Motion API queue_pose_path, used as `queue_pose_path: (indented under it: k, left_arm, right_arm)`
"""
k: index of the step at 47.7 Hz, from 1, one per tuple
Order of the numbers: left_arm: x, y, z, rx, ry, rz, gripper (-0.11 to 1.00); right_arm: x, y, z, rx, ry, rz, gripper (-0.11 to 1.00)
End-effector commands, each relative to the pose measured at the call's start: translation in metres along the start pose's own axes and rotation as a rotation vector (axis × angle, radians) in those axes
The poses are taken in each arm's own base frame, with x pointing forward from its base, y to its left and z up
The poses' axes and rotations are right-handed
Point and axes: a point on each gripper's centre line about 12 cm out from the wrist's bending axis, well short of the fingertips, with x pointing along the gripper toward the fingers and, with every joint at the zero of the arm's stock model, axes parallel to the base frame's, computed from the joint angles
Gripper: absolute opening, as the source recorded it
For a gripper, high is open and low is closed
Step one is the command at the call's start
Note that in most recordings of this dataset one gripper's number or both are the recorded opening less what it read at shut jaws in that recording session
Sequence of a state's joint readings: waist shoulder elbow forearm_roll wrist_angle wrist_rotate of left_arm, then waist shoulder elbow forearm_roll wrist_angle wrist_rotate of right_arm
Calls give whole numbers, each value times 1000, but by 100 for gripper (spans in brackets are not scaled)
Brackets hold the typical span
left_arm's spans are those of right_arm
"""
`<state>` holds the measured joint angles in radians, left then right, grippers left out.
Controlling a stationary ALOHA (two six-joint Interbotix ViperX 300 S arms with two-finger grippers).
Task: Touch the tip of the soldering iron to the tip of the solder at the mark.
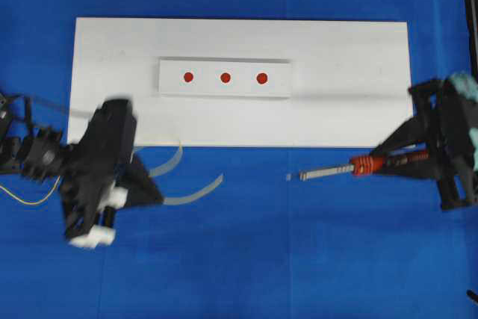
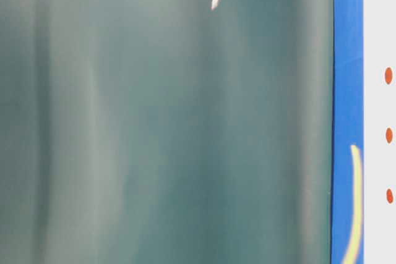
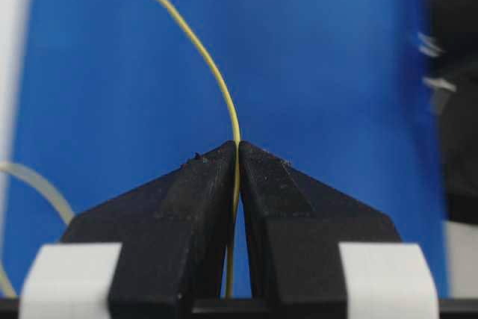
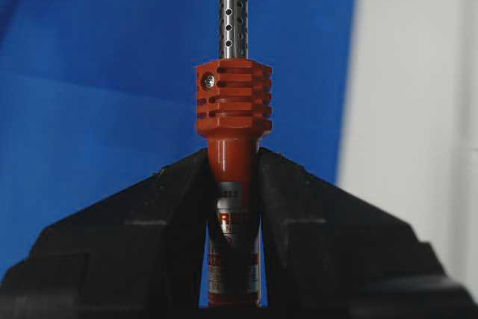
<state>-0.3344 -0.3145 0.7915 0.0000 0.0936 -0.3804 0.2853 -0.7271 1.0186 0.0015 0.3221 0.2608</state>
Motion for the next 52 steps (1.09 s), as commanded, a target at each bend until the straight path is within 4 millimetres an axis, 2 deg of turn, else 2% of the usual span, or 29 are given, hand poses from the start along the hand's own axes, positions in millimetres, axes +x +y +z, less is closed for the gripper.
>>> queue_pose_path:
  k: [1, 9, 15, 30, 40, 52]
  left_arm:
    - [-1, -15, -2, 24, -46, -59, 2]
    - [14, -13, -34, 39, -58, -95, 2]
    - [27, -11, -48, 44, -67, -108, 2]
    - [75, -8, -93, 69, 51, -90, 2]
    - [89, -8, -101, 73, 70, -86, 2]
    - [89, -9, -99, 72, 65, -88, 2]
  right_arm:
    - [12, 12, -1, -15, 11, 39, 6]
    - [41, 17, -16, -27, 55, 53, 6]
    - [64, 17, -30, -11, 60, 58, 6]
    - [121, 33, -72, 9, 110, 105, 6]
    - [151, 34, -86, 20, 158, 90, 6]
    - [154, 35, -85, 20, 162, 88, 7]
